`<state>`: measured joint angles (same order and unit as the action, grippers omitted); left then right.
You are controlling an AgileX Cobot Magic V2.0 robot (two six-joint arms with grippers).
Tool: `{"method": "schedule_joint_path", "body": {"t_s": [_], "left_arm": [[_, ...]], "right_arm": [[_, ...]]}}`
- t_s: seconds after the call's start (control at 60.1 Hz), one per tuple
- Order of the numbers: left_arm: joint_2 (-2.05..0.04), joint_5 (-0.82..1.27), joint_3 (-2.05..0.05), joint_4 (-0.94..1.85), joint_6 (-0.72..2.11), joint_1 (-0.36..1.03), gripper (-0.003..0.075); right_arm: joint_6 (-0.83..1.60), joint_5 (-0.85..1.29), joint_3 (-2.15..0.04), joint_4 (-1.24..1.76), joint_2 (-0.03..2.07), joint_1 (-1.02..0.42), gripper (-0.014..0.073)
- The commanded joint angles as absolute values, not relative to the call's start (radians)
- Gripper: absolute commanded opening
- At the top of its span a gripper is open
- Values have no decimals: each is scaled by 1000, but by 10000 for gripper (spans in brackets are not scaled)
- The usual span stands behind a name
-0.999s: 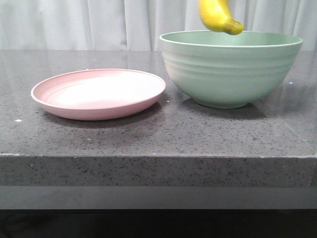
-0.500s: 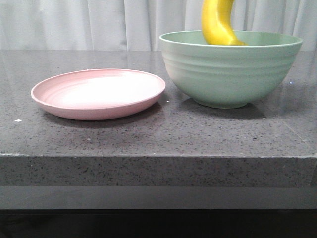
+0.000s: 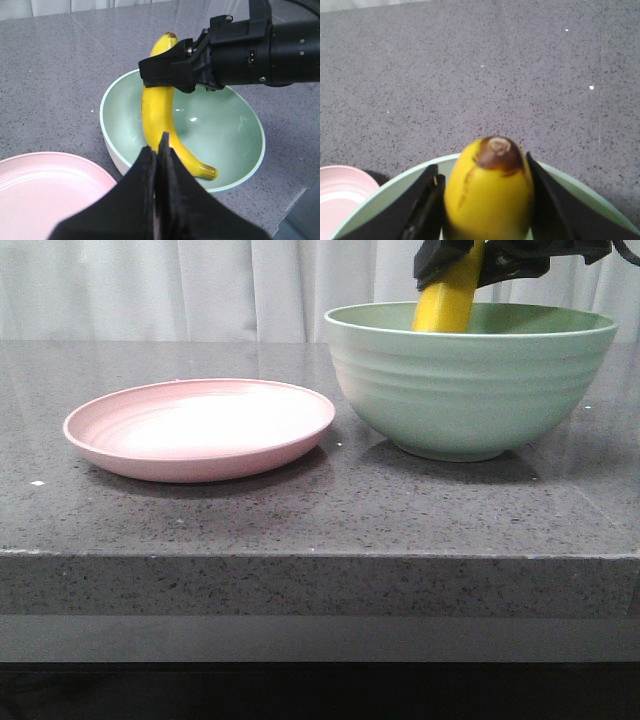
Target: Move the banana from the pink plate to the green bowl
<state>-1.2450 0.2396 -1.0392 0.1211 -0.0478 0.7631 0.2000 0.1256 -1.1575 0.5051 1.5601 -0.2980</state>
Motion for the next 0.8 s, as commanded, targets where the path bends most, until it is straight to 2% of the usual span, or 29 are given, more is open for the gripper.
{"method": "schedule_joint_path", "body": {"t_s": [0.0, 0.117, 0.233, 0.666, 0.733, 0.783], "left_arm": [[-1213, 168, -1072, 132, -50, 771, -20], [-1213, 168, -1072, 132, -50, 771, -20], [-1213, 168, -1072, 132, -50, 771, -20], [-1213, 168, -1072, 132, -50, 771, -20], [-1213, 168, -1072, 132, -50, 771, -20], [-1213, 168, -1072, 132, -50, 771, -20]], "right_arm": [[211, 83, -1190, 493, 1526, -293, 321], [211, 83, -1190, 493, 1526, -293, 450], [211, 83, -1190, 493, 1526, -293, 510], [211, 112, -1190, 493, 1430, -293, 503], [211, 126, -1190, 493, 1398, -293, 459], [211, 140, -1190, 493, 1367, -293, 391]]}}
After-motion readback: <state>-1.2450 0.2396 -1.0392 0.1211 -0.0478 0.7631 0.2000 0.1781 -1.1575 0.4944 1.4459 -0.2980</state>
